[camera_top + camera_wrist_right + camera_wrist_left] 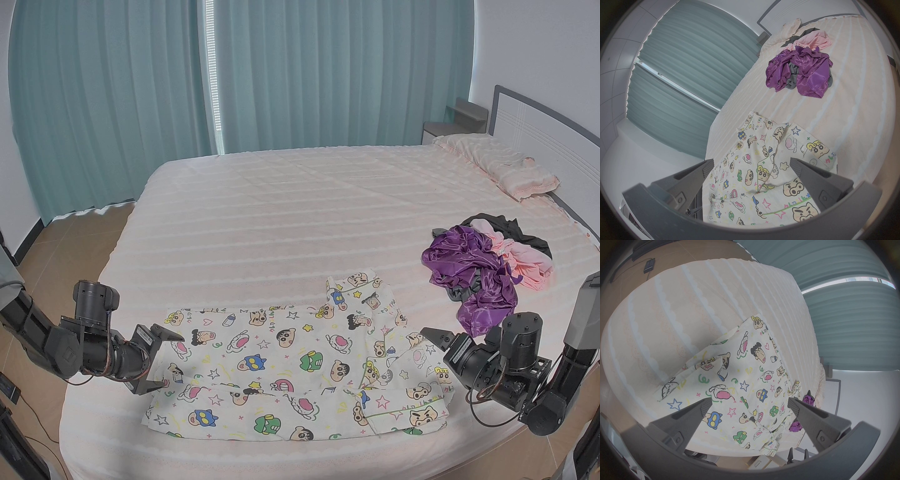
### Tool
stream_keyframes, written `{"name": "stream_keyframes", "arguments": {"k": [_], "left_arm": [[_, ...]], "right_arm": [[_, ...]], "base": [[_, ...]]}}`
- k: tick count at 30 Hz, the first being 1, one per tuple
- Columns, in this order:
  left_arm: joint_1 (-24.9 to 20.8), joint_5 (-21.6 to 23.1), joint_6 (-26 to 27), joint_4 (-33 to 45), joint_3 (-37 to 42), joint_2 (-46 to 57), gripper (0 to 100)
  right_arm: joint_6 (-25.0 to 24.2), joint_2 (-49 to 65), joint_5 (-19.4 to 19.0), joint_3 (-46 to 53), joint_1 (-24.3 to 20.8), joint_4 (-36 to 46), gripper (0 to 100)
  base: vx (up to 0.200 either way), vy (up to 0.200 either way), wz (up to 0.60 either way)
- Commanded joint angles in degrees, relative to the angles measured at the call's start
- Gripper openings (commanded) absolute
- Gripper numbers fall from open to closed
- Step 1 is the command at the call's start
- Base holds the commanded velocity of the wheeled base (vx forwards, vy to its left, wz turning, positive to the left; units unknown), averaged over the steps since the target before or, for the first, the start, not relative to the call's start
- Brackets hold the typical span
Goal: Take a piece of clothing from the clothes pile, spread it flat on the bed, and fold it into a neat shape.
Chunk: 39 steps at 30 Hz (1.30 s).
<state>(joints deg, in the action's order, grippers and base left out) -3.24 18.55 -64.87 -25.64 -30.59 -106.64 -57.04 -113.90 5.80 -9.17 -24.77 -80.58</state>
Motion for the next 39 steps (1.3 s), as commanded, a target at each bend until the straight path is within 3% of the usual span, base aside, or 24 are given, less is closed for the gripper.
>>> {"name": "stream_keyframes", "arguments": {"k": [1,13,22,34,37,39], "left_arm": [[-0.01,-0.01,0.0,-0.12,0.0,-0.14,100],[0.08,-0.36,-0.88,-0.47,-0.26,-0.14,100],[-0.01,-0.18,-2.02,-3.02,0.53,-0.5,100],[0.25,-1.33,-1.32,-3.19,-0.35,-0.41,100],[0.87,-4.23,-0.26,-5.21,-2.11,-0.58,100],[3.07,-6.43,6.24,-7.76,-4.39,-1.64,100]], "right_arm": [[0.0,-0.1,0.0,0.03,-0.1,-0.02,100],[0.0,-0.54,-0.09,-0.06,-0.1,-0.1,100],[0.0,-0.54,-0.09,-0.06,-0.19,-0.02,100],[0.0,-0.36,0.0,-0.06,-0.28,-0.1,100],[0.17,0.17,0.0,0.03,-0.19,-0.1,100],[0.26,0.61,0.0,-0.15,-0.19,-0.1,100]], "base": [[0.0,0.0,0.0],[0.0,0.0,0.0],[0.2,0.0,0.0],[0.0,0.0,0.0],[0.0,0.0,0.0],[0.0,0.0,0.0]]}}
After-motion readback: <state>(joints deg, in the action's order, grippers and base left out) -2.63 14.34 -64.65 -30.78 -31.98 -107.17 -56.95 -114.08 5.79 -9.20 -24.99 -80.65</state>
